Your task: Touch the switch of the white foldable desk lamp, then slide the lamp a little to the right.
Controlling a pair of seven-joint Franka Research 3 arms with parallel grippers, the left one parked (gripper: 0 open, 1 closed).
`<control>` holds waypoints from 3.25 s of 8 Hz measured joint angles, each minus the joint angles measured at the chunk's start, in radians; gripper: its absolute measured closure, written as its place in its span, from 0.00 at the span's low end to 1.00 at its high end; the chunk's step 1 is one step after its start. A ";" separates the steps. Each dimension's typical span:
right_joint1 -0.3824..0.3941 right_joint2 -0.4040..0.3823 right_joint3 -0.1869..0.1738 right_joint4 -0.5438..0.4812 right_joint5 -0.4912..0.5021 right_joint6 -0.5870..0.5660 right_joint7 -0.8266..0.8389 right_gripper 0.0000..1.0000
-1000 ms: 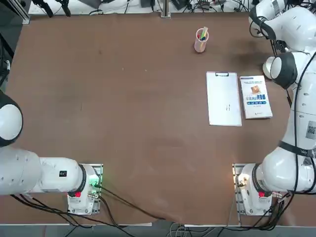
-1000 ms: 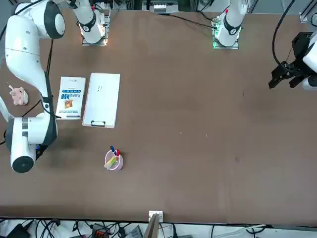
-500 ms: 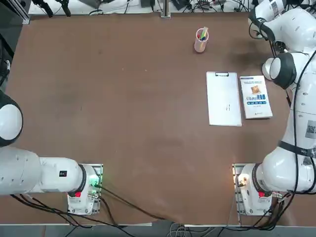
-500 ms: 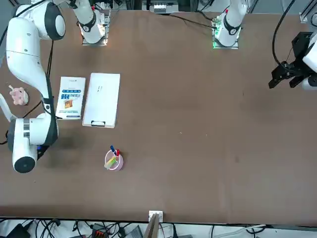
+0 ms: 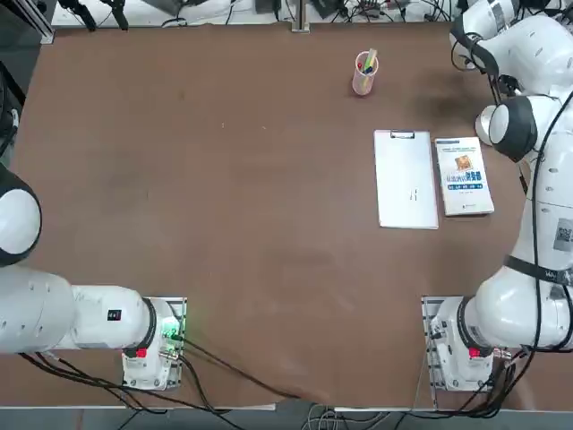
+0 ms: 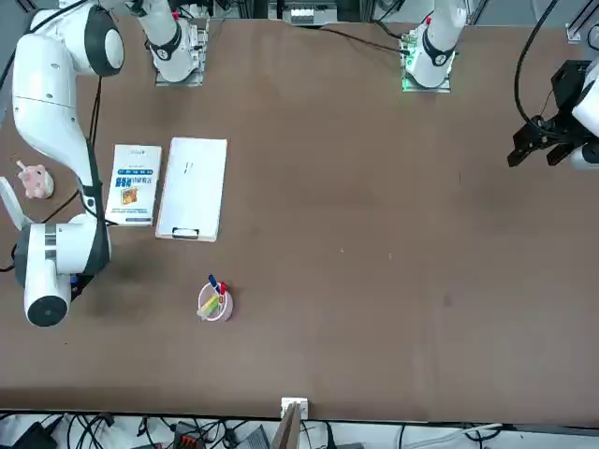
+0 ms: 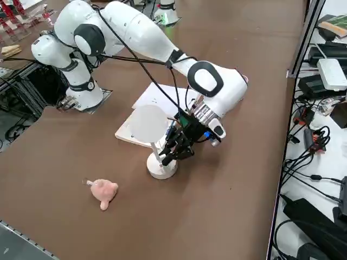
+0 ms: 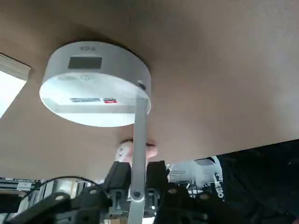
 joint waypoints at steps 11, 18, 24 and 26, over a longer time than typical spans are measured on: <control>0.036 -0.007 0.013 0.029 0.000 -0.006 -0.013 0.03; 0.105 -0.123 0.023 0.048 0.181 -0.022 0.016 0.00; 0.108 -0.313 0.024 0.059 0.487 -0.127 0.302 0.00; 0.108 -0.387 0.024 0.059 0.519 -0.175 0.378 0.00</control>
